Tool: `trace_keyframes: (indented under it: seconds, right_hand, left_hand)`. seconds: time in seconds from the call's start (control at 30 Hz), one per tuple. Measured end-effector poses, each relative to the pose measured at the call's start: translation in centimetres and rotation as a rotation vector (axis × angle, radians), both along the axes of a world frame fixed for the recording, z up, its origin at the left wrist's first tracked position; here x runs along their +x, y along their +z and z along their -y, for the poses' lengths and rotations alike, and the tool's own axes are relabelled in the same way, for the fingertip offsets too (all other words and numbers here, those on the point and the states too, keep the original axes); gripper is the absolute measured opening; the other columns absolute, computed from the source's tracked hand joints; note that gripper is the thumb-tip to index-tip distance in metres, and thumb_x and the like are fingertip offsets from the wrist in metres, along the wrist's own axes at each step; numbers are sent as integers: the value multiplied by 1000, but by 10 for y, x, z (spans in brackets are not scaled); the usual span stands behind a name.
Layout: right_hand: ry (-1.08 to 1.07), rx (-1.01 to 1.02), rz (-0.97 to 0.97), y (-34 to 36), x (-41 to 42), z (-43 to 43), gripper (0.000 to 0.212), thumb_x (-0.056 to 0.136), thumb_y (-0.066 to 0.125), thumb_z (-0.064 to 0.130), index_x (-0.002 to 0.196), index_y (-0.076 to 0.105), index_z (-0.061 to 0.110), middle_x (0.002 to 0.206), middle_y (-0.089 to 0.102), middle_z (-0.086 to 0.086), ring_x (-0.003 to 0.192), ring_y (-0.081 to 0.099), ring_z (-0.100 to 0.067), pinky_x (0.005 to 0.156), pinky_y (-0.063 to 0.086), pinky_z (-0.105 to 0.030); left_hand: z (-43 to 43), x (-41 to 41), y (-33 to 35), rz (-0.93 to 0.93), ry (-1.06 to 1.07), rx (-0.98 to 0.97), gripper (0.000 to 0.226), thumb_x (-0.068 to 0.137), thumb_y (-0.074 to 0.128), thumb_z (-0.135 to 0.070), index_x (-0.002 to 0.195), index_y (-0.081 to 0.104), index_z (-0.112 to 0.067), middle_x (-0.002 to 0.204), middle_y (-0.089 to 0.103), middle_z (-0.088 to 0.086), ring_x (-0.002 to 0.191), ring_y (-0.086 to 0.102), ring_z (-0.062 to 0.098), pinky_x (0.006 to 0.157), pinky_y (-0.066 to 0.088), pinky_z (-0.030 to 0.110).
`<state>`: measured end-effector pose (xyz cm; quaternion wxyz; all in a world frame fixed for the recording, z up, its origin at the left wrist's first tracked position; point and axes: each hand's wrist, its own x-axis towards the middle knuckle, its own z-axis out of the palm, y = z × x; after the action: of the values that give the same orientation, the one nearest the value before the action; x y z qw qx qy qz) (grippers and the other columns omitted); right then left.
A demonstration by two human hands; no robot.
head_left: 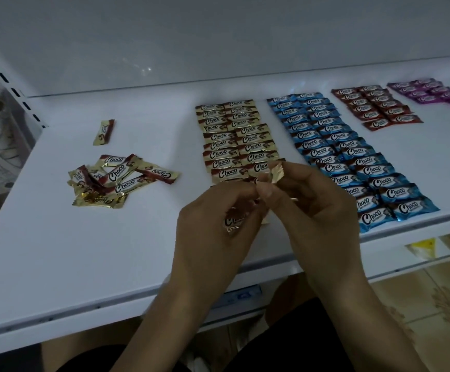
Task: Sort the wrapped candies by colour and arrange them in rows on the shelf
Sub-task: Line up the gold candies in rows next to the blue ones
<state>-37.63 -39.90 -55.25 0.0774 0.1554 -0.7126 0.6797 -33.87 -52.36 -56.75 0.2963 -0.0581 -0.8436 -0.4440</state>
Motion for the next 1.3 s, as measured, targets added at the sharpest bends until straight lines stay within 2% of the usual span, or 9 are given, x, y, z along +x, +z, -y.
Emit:
trace_keyframes:
  seconds: [0.13, 0.27, 0.47, 0.6, 0.8, 0.97, 1.1, 1.2, 1.3]
  right_hand:
    - [-128, 507, -294, -11, -24, -29, 30, 81, 67, 28, 111, 67, 22, 101, 66, 9, 95, 57, -4, 84, 42, -12]
    - [19, 789, -411, -30, -37, -38, 30, 80, 65, 30, 109, 70, 21, 98, 69, 5, 92, 55, -9, 85, 33, -5]
    - [8, 760, -432, -37, -25, -43, 36, 82, 57, 37, 107, 71, 15, 114, 66, -5, 106, 58, -20, 96, 38, -18]
    - [-44, 845, -439, -38, -18, -47, 34, 86, 54, 37, 107, 73, 18, 122, 61, -7, 112, 52, -26, 95, 39, -31]
    - [-82, 819, -456, -39, -16, -46, 32, 87, 53, 34, 105, 73, 17, 121, 60, -8, 110, 52, -29, 91, 45, -39]
    - [-76, 828, -456, -40, -18, -47, 30, 87, 53, 33, 105, 72, 18, 121, 59, -6, 111, 51, -26, 92, 41, -31]
    - [-65, 820, -444, -41, -19, -49, 30, 87, 53, 33, 105, 71, 18, 119, 60, -6, 111, 51, -24, 93, 40, -28]
    - [-67, 688, -416, -39, -18, -40, 32, 87, 55, 34, 108, 69, 15, 119, 60, -6, 115, 50, -20, 98, 40, -27]
    - [18, 586, -373, -24, -19, -10, 37, 88, 55, 36, 117, 64, 14, 123, 58, -2, 120, 46, -10, 103, 34, -17]
  left_hand:
    - [16, 4, -11, 54, 67, -417, 26, 89, 53, -31, 101, 73, -21, 101, 71, -7, 92, 60, 10, 83, 46, 18]
    - [16, 10, -16, 85, 56, -629, 35, 92, 45, -35, 99, 75, -18, 101, 72, -3, 88, 63, 19, 72, 55, 31]
    - [8, 17, -22, 70, 112, -684, 36, 92, 50, -36, 109, 71, -12, 108, 63, 8, 93, 58, 25, 73, 52, 35]
    - [12, 22, -16, -3, 195, -486, 33, 93, 54, -32, 116, 67, -12, 109, 63, 7, 94, 57, 25, 73, 47, 36]
    - [30, 20, -14, -29, 239, -428, 23, 91, 57, -22, 103, 73, -11, 95, 63, 8, 83, 55, 25, 66, 46, 41]
    - [30, 18, -23, 17, 172, -571, 22, 93, 58, -25, 90, 76, -13, 79, 59, 3, 68, 52, 21, 62, 31, 29]
    - [31, 17, -22, 39, 180, -599, 24, 92, 57, -26, 92, 76, -13, 78, 60, 2, 68, 53, 21, 62, 32, 29]
    - [36, 16, -20, 36, 169, -539, 26, 92, 59, -30, 103, 74, -12, 86, 63, 4, 74, 56, 23, 61, 42, 35]
    - [59, 8, -12, 72, 189, -602, 49, 88, 58, -49, 122, 65, -14, 110, 63, 9, 95, 59, 27, 74, 49, 43]
